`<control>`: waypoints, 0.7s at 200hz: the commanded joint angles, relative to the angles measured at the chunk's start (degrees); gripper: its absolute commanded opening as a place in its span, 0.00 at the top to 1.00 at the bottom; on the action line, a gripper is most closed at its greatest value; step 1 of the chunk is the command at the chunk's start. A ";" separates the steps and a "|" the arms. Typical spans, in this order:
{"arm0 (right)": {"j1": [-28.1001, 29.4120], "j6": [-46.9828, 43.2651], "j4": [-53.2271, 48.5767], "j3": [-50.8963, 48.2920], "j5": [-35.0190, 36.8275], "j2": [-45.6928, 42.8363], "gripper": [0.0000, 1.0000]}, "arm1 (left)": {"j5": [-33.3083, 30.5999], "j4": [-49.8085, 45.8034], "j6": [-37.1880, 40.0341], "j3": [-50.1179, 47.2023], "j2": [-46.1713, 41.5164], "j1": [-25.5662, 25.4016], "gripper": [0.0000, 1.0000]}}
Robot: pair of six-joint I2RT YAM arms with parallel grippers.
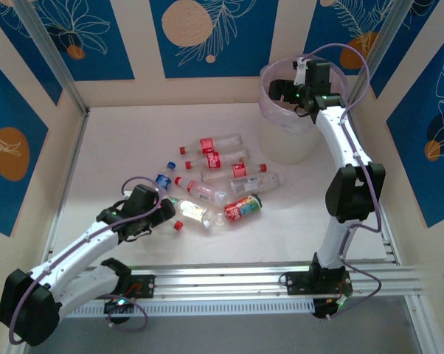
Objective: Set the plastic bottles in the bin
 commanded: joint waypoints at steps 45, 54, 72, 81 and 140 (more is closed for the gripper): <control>-0.13 -1.00 -9.55 4.80 -3.25 -11.71 0.01 | -0.98 1.12 0.40 0.86 3.32 1.17 0.00; 0.00 -0.83 -11.25 4.82 -4.18 -13.37 0.00 | -1.39 1.12 0.25 0.88 3.97 1.18 0.00; 0.46 -0.36 -12.88 3.30 -7.63 -17.27 0.00 | -1.84 2.57 -0.55 0.46 5.29 1.16 0.00; 0.60 0.09 -13.16 2.32 -9.86 -19.30 0.00 | -1.65 3.96 -1.28 -0.03 5.79 1.13 0.00; 2.04 3.50 -13.03 -5.65 -15.79 -29.61 0.00 | -1.05 9.09 -3.90 -2.79 8.23 1.17 0.03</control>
